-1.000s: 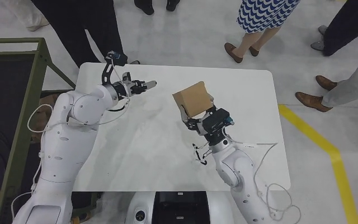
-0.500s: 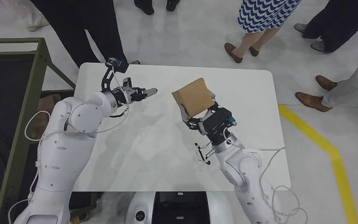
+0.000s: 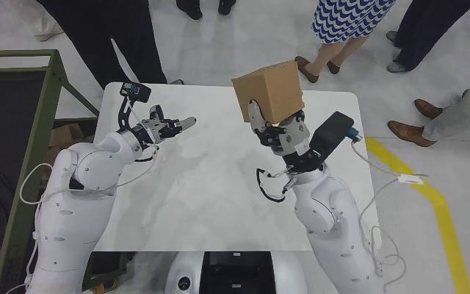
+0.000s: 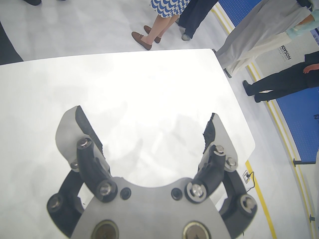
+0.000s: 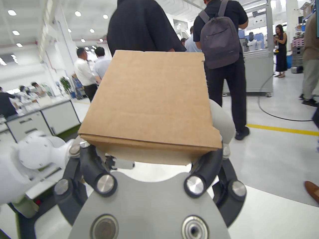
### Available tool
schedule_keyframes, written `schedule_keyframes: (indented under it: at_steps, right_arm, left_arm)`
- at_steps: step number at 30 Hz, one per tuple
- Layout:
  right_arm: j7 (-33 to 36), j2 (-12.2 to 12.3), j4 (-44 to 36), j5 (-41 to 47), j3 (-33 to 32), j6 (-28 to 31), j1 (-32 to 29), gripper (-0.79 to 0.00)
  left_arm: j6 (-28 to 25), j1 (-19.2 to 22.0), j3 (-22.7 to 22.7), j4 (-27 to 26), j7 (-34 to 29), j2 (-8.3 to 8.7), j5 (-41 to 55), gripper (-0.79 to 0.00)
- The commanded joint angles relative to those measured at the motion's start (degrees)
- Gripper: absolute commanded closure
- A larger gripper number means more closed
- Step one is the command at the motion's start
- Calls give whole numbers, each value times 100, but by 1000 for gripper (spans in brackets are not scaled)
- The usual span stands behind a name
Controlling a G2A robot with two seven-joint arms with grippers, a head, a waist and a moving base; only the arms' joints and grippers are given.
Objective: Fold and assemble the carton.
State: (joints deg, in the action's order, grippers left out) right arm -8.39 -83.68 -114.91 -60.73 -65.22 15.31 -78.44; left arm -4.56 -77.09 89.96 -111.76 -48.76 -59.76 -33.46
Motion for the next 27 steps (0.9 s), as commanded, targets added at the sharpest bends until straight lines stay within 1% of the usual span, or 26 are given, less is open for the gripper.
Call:
schedule_keyframes:
  at_steps: [1, 7, 14, 16, 22, 25, 27]
  right_arm:
    - [-92, 12, -7, 290, -53, 293, 9, 0]
    - [-98, 77, -114, 410, -189, 896, -149, 0]
    - [-172, 152, -179, 1070, -350, 1788, -361, 0]
    - [-132, 176, -158, 1334, -402, 2093, -370, 0]
    - [109, 245, -102, 1768, -511, 2784, -327, 0]
    - [208, 283, -20, 2138, -520, 3288, -280, 0]
    - [294, 302, 28, 2275, -550, 3423, -259, 0]
  left_arm:
    - [1, 5, -4, 2, -2, -1, -1, -785]
    - [1, 5, -4, 2, -2, -1, -1, -785]
    - [1, 5, -4, 2, -2, -1, -1, -785]
    - [1, 5, -4, 2, -2, -1, -1, -785]
    - [1, 5, -4, 2, -2, -1, -1, -785]
    - [1, 5, -4, 2, -2, -1, -1, -785]
    - [1, 5, -4, 2, -2, -1, -1, -785]
